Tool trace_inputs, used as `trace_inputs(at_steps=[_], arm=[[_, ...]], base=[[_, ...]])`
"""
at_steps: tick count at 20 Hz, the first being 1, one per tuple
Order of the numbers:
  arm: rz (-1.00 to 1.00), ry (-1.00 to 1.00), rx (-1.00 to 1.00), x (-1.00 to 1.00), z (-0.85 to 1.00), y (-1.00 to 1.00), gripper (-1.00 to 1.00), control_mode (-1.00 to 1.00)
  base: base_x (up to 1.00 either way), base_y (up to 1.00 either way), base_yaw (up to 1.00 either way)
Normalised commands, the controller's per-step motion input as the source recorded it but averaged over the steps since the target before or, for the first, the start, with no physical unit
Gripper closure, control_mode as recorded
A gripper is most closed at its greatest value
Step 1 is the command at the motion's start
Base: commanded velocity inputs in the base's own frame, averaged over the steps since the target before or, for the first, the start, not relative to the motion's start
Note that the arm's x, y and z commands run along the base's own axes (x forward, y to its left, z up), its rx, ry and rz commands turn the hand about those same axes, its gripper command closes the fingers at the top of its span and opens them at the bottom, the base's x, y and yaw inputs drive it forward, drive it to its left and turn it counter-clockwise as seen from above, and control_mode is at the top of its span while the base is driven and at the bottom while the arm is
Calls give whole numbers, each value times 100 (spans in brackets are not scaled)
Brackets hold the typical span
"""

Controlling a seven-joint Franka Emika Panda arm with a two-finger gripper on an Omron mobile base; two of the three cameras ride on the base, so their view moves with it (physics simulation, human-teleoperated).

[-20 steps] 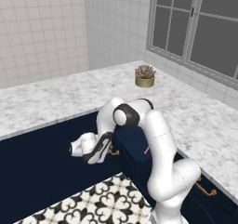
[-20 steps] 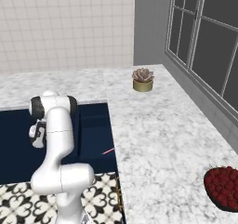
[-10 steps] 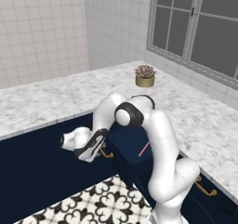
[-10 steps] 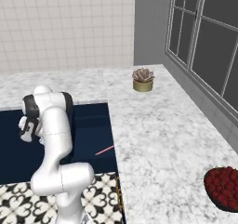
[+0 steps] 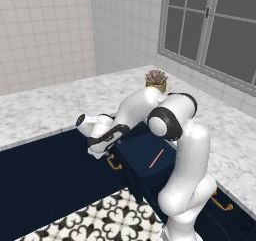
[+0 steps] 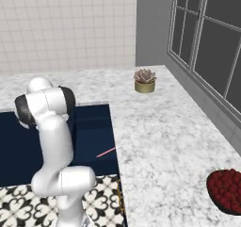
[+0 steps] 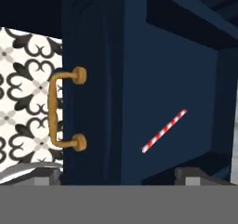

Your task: Take a straw from the drawer in front and place it inside the glass cup on the dining counter.

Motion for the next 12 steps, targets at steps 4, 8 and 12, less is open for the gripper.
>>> trace_inputs(at_steps=[4,8,12], arm=[[0,0,23,0,55,-80,-100,-100],[0,0,8,16,9,-61,-100,-100],[0,2,1,32,-19,-46,-100,-100]], base=[[0,0,0],[0,0,0],[0,0,0]])
